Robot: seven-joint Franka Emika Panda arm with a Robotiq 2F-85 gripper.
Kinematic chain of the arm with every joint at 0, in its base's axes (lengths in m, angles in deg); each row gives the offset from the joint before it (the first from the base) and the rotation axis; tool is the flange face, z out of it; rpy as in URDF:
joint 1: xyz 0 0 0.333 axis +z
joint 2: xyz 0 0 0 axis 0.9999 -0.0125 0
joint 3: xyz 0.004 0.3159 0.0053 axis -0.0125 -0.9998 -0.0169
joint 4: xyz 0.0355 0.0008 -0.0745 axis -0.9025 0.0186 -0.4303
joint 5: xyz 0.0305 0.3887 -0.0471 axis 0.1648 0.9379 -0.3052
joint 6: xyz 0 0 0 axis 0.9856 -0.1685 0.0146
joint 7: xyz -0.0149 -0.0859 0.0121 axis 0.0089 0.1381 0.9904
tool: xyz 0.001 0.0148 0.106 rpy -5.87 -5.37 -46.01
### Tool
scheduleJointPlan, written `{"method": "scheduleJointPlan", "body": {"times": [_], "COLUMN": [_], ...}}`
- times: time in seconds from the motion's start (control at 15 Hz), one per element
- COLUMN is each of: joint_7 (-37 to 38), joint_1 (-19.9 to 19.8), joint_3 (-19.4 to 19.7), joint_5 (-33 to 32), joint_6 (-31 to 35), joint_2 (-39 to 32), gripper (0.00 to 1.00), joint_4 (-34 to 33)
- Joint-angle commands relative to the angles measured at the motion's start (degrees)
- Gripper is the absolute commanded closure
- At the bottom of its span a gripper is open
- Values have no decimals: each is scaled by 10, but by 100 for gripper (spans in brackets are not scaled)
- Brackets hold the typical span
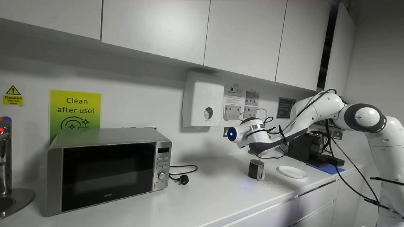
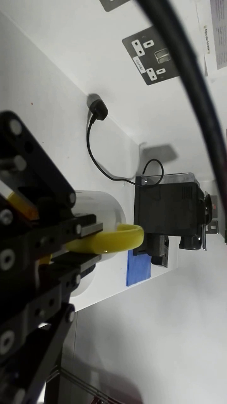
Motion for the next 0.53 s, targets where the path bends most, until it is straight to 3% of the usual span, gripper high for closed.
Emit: {"method": "scheduleJointPlan", "body": {"times": [0.0,0.47], "joint_7": [-17,-22], "joint_1": [3,4], "joint_3": [0,-1], "joint_5": [-16,-20], "joint_6": [-33,-50], "joint_2": [10,1], "gripper": [95,95], "joint_4": [2,-2]}}
